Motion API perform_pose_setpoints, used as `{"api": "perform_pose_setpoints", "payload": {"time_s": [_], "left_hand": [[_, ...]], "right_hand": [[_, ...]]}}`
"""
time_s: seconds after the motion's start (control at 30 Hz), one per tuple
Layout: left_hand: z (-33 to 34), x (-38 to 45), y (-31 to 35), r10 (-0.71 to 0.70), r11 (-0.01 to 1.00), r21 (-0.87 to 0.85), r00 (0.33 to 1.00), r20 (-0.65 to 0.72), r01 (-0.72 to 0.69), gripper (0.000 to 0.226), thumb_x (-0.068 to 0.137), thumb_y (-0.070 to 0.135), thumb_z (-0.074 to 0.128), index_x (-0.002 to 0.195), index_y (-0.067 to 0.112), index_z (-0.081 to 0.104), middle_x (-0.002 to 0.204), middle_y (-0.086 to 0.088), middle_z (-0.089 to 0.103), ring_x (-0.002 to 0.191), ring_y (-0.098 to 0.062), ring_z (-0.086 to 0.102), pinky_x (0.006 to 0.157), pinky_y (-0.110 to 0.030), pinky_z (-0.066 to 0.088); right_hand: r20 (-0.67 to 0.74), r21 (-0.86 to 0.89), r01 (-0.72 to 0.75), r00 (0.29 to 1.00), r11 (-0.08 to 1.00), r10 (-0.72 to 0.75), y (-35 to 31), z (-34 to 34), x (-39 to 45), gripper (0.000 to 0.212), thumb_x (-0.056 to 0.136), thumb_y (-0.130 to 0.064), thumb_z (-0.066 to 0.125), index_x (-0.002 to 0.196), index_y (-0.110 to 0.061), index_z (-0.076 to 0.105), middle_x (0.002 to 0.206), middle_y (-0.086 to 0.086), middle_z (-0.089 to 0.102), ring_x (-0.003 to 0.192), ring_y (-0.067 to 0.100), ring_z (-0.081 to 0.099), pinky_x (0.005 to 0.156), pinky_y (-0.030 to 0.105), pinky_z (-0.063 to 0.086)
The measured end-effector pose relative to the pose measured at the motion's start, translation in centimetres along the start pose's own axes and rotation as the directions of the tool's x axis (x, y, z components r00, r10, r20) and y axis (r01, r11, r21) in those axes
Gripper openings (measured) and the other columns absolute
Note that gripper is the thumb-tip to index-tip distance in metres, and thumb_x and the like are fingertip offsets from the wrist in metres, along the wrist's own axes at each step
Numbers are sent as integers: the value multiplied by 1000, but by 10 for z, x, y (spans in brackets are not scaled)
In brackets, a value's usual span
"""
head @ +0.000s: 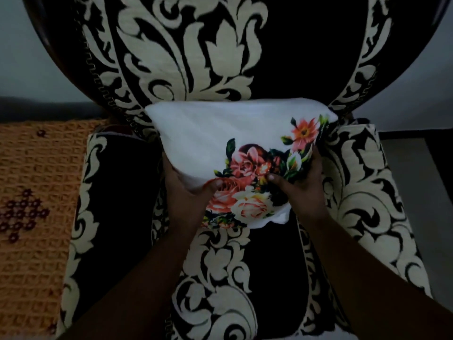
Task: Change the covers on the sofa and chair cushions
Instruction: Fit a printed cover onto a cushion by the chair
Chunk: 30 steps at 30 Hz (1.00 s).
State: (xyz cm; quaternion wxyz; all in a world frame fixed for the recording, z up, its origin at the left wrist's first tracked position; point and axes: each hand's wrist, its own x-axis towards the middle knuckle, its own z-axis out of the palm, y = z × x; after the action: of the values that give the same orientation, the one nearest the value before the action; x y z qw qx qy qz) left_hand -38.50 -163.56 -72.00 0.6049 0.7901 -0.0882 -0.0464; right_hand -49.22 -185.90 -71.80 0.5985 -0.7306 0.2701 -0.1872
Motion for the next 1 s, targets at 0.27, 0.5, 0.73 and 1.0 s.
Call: {"api": "perform_pose_setpoints", "payload": {"time_s": [0.27,0.5,0.73,1.0], "left_hand": [[-2,18,-18,-31,996,92,994,107,21,123,73,28,91,163,18,8,166,6,23,151,-4,22,122,-24,26],[1,17,-23,-145,988,72,985,93,139,124,70,16,93,162,21,9,159,10,33,143,2,35,118,-23,34],[-22,-25,27,-351,934,102,932,94,342,113,76,65,78,162,25,14,165,4,28,150,-12,30,122,-42,31],[-93,-119,167,-532,846,161,825,193,508,101,81,72,69,161,33,21,165,7,28,148,-15,31,120,-43,32]], "right_hand": [[5,-93,14,1000,996,-14,19,8,14,100,76,-19,90,154,-32,29,152,-5,45,142,12,42,113,48,43],[-49,-157,-115,993,981,109,24,15,10,112,75,-36,89,159,-37,14,159,-17,32,147,8,32,120,41,34],[-50,-138,-381,924,914,378,-12,7,-58,102,85,-61,65,162,-30,6,169,-9,5,155,14,7,125,41,17],[4,-47,-478,878,877,478,-144,-21,-161,87,93,-63,55,162,-28,14,168,-6,17,154,20,18,117,34,25]]}}
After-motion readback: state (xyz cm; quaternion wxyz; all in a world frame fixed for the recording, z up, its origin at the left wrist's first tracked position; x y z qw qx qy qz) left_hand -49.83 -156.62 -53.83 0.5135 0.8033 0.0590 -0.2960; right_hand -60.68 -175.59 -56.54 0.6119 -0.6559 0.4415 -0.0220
